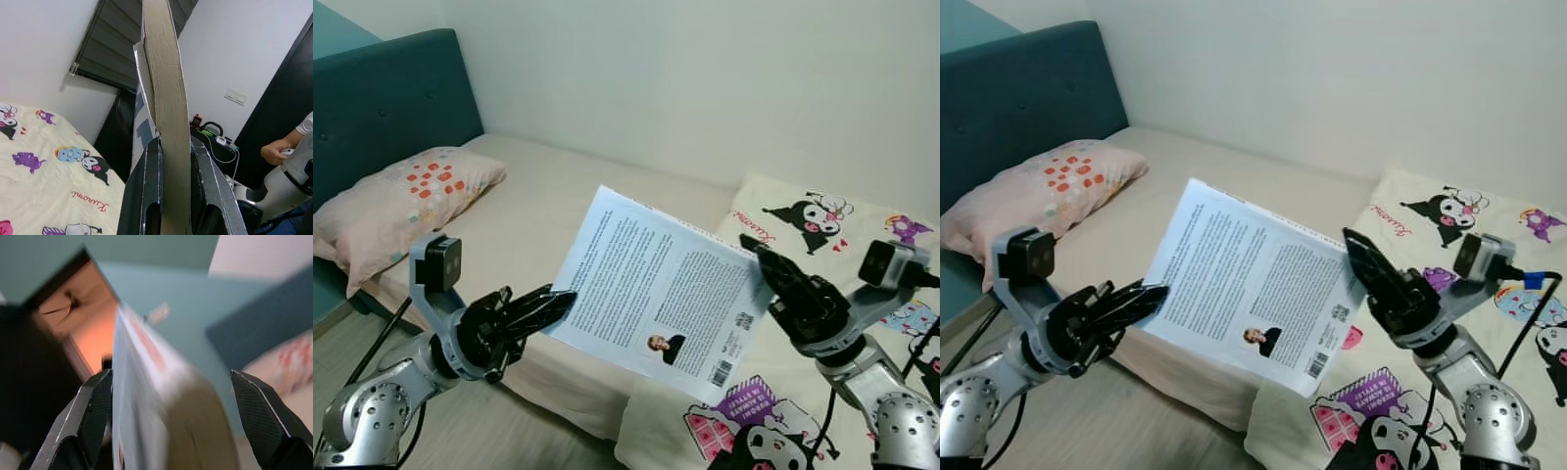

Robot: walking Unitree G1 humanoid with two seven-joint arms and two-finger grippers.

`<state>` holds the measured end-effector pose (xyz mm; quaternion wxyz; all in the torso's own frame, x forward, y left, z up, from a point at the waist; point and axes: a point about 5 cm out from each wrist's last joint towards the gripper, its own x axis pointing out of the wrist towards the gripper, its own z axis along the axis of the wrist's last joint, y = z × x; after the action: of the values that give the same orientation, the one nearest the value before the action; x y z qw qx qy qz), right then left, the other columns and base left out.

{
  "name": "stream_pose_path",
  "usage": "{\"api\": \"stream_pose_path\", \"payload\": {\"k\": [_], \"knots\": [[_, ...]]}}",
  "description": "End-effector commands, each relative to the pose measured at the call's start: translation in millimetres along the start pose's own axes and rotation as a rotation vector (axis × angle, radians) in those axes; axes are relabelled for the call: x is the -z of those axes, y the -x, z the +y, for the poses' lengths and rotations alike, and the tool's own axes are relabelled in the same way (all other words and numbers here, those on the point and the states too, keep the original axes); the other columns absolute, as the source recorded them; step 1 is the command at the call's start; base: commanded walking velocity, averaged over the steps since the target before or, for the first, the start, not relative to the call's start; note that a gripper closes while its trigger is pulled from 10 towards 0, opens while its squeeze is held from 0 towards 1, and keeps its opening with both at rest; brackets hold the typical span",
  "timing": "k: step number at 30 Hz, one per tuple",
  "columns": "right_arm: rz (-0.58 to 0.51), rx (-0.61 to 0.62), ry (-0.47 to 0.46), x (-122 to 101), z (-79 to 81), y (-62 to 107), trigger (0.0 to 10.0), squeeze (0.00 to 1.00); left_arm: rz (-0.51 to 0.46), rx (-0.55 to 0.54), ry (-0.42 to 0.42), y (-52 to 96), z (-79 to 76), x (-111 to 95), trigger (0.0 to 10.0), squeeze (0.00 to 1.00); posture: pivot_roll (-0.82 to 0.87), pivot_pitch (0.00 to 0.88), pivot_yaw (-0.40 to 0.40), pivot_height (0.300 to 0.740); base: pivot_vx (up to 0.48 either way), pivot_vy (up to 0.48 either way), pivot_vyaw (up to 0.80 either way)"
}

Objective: Clean up the room

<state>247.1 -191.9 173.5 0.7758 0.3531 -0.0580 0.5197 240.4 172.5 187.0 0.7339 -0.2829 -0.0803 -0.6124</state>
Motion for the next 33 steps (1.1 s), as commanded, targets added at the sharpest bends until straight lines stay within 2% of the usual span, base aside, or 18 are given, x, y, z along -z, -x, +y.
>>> {"api": "stream_pose_path", "payload": {"k": [1, 7, 13, 14, 15, 16, 27, 31, 33], "knots": [[0.058, -0.017, -0.011, 7, 2.7, -0.8, 10.0, 0.0, -0.022, 0.076, -0.022, -9.0, -6.3, -6, 10.0, 0.0, -0.08, 0.0, -0.021, 0.721, 0.0, 0.0, 0.0], [0.077, -0.006, -0.018, 9, 3.2, 4.8, 10.0, 0.0, -0.014, 0.08, -0.024, -10.1, -6.5, -6, 10.0, 0.0, -0.08, 0.0, -0.017, 0.721, 0.0, 0.0, 0.0], [0.075, 0.039, 0.006, 2, 1.4, 16.4, 10.0, 0.0, -0.005, 0.077, -0.037, -10.4, -5.0, -9, 10.0, 0.0, -0.08, 0.0, -0.01, 0.721, 0.0, 0.0, 0.0], [0.078, 0.039, 0.014, -2, 3.3, 19.5, 2.0, 0.0, 0.005, 0.083, -0.035, -9.9, -4.9, -9, 10.0, 0.0, -0.09, 0.0, -0.006, 0.721, 0.0, 0.0, 0.0], [0.079, 0.039, 0.017, -3, 4.0, 20.7, 2.0, 0.0, 0.009, 0.085, -0.034, -9.7, -4.8, -9, 10.0, 0.0, -0.09, 0.0, -0.006, 0.721, 0.0, 0.0, 0.0], [0.081, 0.042, 0.019, -3, 4.3, 21.9, 0.0, 0.0, 0.012, 0.085, -0.034, -9.4, -4.7, -9, 10.0, 0.0, -0.09, 0.0, -0.006, 0.721, 0.0, 0.0, 0.0], [0.115, 0.038, 0.012, 0, 4.8, 22.9, 0.0, 0.0, 0.024, 0.082, -0.035, -8.1, -3.3, -10, 10.0, 0.0, -0.08, 0.0, -0.005, 0.721, 0.0, 0.0, 0.0], [0.148, 0.063, 0.008, 6, -0.7, 20.8, 0.0, 0.0, 0.018, 0.03, -0.05, -9.2, 3.4, -9, 10.0, 0.0, -0.08, 0.0, -0.005, 0.721, 0.0, 0.0, 0.0], [0.157, 0.07, 0.005, 9, -3.1, 18.6, 0.0, 0.0, 0.016, -0.041, -0.065, -11.5, 12.9, -7, 10.0, 0.0, -0.07, 0.0, -0.008, 0.721, 0.0, 0.0, 0.0]]}}
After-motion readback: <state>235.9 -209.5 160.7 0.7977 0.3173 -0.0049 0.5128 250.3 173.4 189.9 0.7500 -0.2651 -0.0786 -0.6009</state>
